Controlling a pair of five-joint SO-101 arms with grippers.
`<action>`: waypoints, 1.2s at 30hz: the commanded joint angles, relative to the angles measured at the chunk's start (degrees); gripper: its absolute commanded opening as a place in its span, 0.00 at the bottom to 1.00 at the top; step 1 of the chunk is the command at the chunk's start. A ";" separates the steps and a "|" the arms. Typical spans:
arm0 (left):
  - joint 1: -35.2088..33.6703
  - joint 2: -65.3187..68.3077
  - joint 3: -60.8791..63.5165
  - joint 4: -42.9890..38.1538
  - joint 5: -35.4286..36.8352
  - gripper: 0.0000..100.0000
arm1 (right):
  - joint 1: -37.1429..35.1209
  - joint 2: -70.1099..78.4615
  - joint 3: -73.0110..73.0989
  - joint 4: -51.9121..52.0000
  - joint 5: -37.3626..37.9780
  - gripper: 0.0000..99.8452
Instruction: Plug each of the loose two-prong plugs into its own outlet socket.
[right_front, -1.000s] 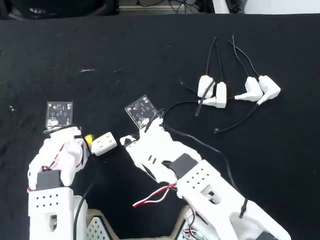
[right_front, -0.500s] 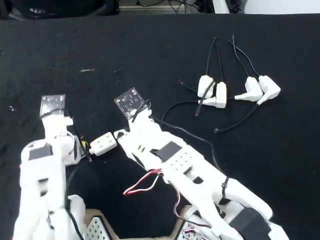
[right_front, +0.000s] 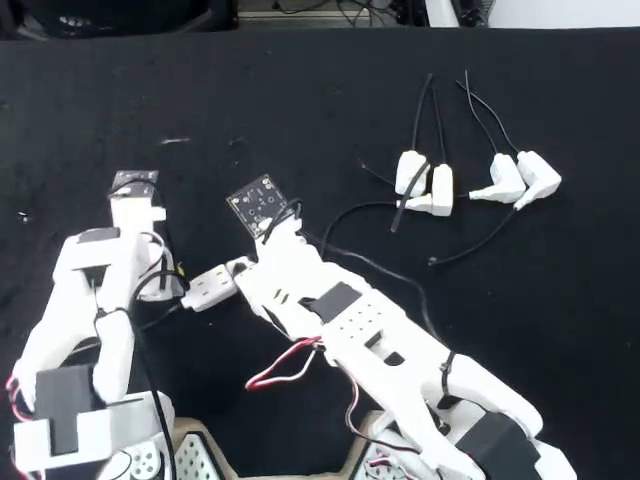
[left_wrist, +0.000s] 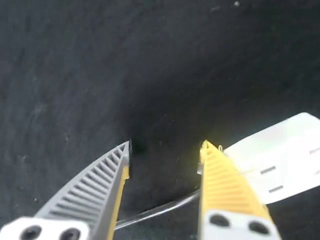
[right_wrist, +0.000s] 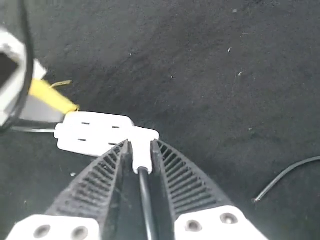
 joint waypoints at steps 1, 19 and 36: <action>3.56 0.70 -4.97 -0.53 -0.35 0.23 | -4.66 -0.31 -0.22 2.11 3.43 0.01; -1.19 1.23 -5.85 -0.53 -2.37 0.23 | -6.07 -5.32 -0.13 7.91 4.13 0.01; -0.92 0.79 0.84 -2.99 2.64 0.23 | -0.26 -5.32 4.53 15.82 22.86 0.18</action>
